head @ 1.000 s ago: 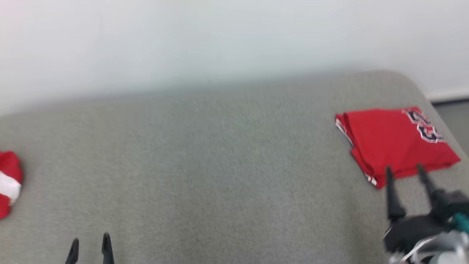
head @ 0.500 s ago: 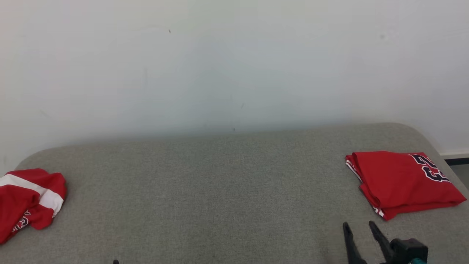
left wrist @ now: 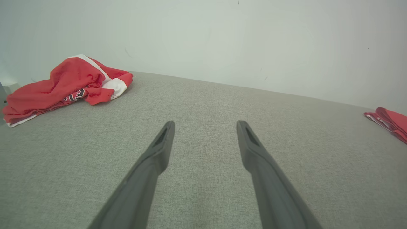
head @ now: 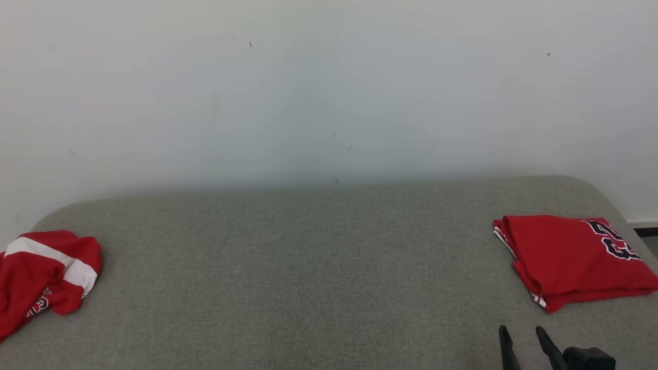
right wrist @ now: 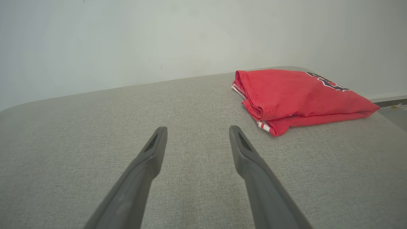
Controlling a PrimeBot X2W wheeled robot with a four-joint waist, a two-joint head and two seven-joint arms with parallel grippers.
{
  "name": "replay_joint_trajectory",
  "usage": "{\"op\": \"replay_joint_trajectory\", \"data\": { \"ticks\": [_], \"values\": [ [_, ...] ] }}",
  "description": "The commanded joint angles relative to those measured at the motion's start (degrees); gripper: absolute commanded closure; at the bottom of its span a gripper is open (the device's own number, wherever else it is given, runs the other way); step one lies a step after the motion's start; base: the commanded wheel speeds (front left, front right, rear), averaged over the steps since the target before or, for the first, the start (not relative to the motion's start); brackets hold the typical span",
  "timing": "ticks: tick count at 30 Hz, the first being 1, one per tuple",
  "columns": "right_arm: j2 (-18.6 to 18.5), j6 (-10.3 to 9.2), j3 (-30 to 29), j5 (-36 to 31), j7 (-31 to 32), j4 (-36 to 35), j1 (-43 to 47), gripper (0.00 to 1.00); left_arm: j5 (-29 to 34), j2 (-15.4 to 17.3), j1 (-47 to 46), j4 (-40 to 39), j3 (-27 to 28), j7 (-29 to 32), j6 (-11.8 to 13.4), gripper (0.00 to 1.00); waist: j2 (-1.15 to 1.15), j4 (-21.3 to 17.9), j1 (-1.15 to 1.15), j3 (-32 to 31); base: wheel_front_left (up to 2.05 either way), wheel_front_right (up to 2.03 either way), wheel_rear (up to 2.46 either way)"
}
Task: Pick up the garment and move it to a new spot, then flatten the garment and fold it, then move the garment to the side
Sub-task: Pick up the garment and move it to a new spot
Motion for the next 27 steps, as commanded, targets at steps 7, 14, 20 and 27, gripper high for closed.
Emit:
{"op": "replay_joint_trajectory", "data": {
  "ticks": [7,14,20,27],
  "values": [
    [0.1,-0.12,0.0,1.4,-0.4,0.4,0.1,0.00,-0.6,0.8,-0.4,0.4,-1.3,-0.2,-0.3,0.00,0.00,0.4,0.00,0.4,0.00,0.00,0.00],
    [0.1,-0.12,0.8,2.2,-1.0,0.9,-0.1,0.00,-1.4,1.6,-1.0,0.9,-1.8,-0.2,-0.4,0.00,0.00,0.2,0.00,0.4,0.00,0.00,0.00],
    [0.1,-0.12,0.8,3.1,-1.5,1.1,0.7,0.00,-0.7,1.9,-1.1,0.8,-1.0,-0.2,-0.3,0.00,0.00,2.6,0.00,-0.3,0.00,0.00,0.00],
    [0.2,-0.12,2.0,4.9,-2.1,1.6,1.3,0.00,2.8,2.3,-0.6,1.2,1.7,-0.2,0.0,0.00,0.00,8.6,0.00,-1.2,0.00,0.00,0.00]
  ]
}}
